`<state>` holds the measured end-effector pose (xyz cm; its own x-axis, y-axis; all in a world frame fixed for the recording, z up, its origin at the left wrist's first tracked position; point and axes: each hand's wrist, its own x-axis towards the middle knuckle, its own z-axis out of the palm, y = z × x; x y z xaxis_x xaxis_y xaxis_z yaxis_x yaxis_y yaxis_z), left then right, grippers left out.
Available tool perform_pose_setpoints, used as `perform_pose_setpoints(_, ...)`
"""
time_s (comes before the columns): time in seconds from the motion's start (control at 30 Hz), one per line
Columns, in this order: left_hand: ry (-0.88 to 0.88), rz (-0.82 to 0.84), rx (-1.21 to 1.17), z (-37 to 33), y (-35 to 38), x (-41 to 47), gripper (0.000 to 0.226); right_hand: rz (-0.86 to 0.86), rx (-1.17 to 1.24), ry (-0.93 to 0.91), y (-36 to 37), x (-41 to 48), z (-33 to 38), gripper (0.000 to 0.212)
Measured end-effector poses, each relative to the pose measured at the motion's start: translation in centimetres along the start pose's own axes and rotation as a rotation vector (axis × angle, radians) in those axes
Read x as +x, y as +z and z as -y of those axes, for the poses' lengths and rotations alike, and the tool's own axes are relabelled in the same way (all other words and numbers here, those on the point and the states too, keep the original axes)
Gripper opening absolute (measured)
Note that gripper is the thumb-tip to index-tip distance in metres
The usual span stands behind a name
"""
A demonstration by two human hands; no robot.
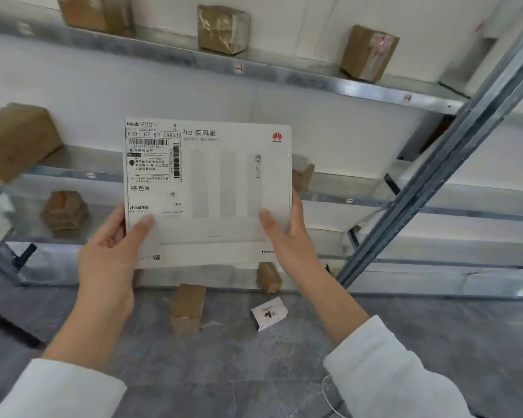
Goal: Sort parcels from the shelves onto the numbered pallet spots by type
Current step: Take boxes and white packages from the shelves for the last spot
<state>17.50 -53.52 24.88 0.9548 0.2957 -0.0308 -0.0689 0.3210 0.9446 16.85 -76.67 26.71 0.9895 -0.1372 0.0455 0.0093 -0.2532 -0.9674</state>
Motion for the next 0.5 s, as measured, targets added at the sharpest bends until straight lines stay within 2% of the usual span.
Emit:
perform_pose_setpoints(0.33, 0.085, -0.321, 0.031, -7.2, -17.8, 2.9, 0.04, 0.305, -0.07, -0.016, 20.6, 3.2, 6.3, 0.064)
perform_pose_setpoints(0.5, 0.149, -0.466, -0.009, -9.5, -25.8, 4.8, 0.041, 0.408, -0.046, -0.062, 30.6, 4.0, 7.8, 0.055)
